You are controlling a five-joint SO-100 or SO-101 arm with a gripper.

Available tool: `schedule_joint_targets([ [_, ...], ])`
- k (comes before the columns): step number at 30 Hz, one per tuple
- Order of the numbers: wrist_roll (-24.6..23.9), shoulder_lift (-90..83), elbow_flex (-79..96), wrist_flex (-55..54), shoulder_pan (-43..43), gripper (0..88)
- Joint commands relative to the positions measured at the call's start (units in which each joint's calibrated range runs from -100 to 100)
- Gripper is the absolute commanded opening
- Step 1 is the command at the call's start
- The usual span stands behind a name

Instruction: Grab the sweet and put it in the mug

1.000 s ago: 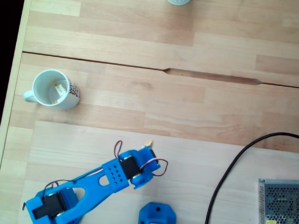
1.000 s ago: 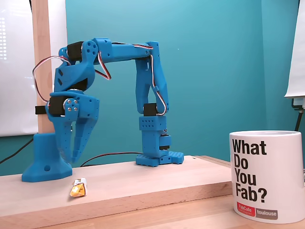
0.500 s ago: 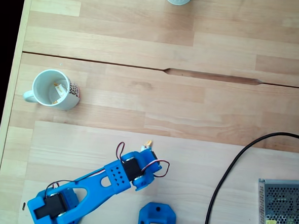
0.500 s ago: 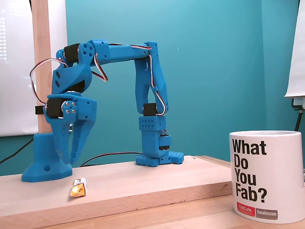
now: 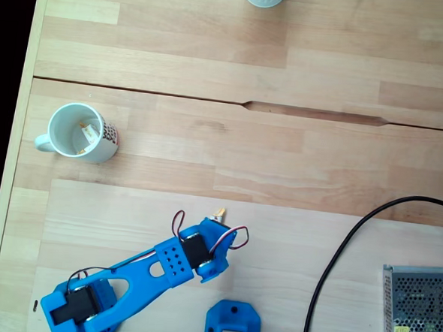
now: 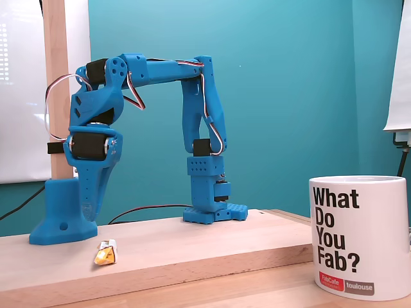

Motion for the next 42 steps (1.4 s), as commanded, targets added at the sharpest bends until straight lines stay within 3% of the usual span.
schedule_joint_targets([
  [1,0.34,-0.40,-2.14,0.50,0.13,3.2],
  [5,-2.59,-0.32,-2.14,0.50,0.13,3.1],
  [18,-22.22,-0.40,-2.06,0.91,0.13,3.1],
  [30,-37.41,-0.15,-1.97,0.83,0.21,3.1],
  [42,-45.96,-0.06,-2.06,0.34,0.13,3.1],
])
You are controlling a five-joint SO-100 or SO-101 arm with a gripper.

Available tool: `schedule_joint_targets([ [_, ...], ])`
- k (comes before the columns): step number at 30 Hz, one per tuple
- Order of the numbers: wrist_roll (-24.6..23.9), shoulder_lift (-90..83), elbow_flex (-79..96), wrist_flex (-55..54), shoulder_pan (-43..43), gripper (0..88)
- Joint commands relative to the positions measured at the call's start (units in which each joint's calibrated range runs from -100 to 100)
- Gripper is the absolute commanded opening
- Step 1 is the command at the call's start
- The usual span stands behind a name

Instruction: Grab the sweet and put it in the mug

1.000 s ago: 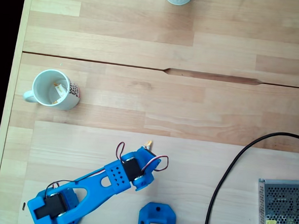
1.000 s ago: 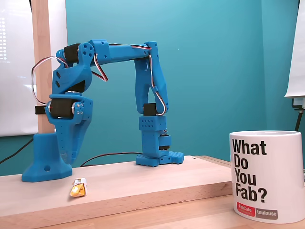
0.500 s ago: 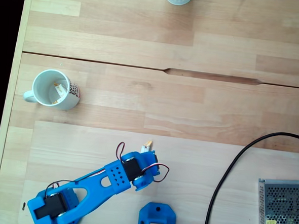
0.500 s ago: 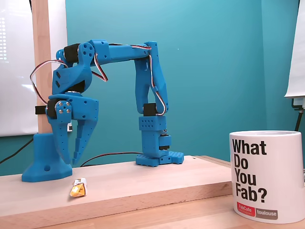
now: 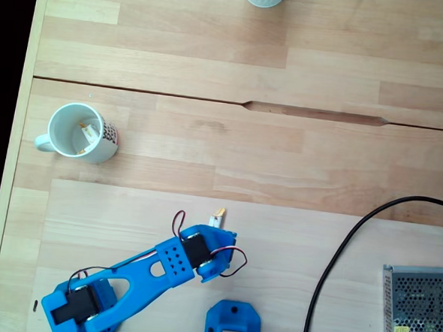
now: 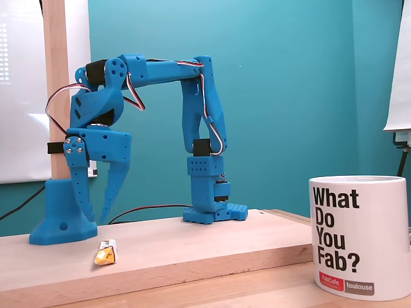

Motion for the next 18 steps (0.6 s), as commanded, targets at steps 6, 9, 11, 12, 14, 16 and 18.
schedule_joint_targets([
  [6,-1.86,-0.42,-2.06,-0.39,0.13,3.1],
  [9,-1.86,-0.42,-2.06,-0.39,0.13,3.1],
  [11,-1.86,-0.42,-2.06,-0.39,0.13,3.1],
  [12,-1.71,-0.42,-1.97,-0.39,0.13,3.1],
  [14,-1.66,-0.51,-1.97,-0.39,0.21,3.0],
  [16,-1.56,-0.51,-1.97,-0.39,0.21,3.8],
  [18,-1.51,-0.51,-1.97,-0.47,0.21,3.9],
])
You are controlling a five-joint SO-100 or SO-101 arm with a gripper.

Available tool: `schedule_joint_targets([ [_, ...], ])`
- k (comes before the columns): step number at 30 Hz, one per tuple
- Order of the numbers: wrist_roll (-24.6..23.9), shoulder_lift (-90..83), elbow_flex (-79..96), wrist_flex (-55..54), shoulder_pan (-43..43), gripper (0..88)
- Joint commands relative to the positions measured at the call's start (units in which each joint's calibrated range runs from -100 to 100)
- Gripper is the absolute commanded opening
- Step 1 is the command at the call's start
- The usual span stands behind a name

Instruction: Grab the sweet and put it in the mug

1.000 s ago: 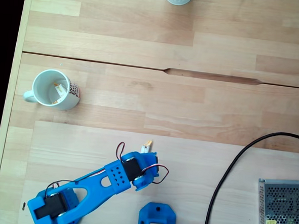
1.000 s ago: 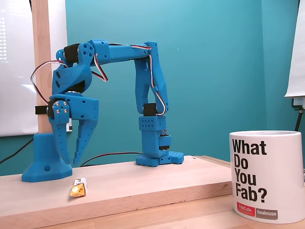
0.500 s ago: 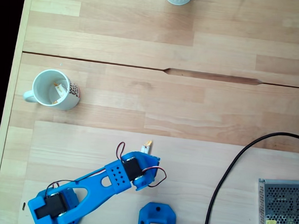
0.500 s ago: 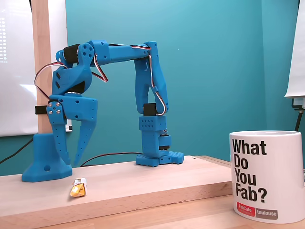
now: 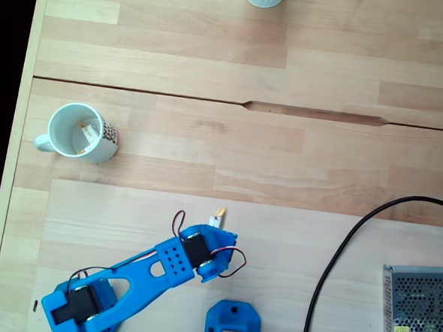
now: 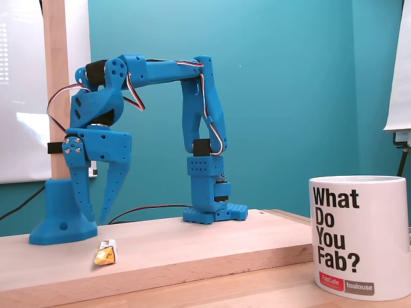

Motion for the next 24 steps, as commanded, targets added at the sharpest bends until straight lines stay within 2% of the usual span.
schedule_joint_targets([
  [1,0.34,-0.42,-1.88,-0.47,0.21,3.9],
  [11,3.96,-0.34,-1.16,-4.50,0.71,6.7],
  [24,3.37,-0.42,2.94,-7.73,0.21,28.4],
])
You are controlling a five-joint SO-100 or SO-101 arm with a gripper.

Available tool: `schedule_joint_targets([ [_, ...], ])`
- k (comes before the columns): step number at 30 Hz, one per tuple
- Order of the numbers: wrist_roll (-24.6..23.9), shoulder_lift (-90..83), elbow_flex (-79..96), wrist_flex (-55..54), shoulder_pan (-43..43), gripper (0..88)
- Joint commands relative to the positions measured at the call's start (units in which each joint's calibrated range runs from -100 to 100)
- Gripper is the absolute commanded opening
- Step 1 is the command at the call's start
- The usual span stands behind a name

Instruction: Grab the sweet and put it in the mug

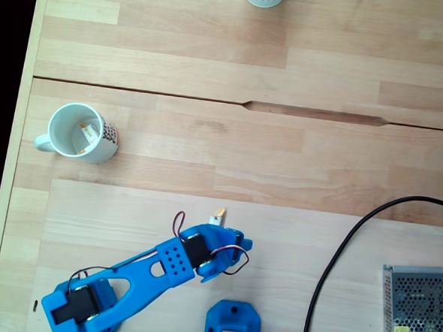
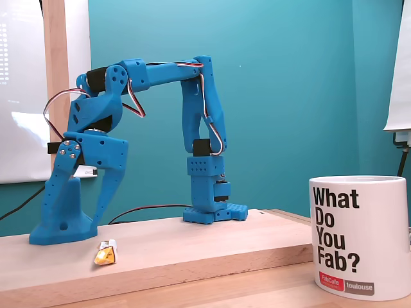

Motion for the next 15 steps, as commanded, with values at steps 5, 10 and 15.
schedule_joint_targets([
  [5,-0.15,-0.51,-0.11,0.72,0.06,31.7],
  [10,-0.15,-0.42,-0.29,5.97,-0.01,31.7],
  [15,-0.15,-0.34,-1.36,7.98,-0.01,31.7],
])
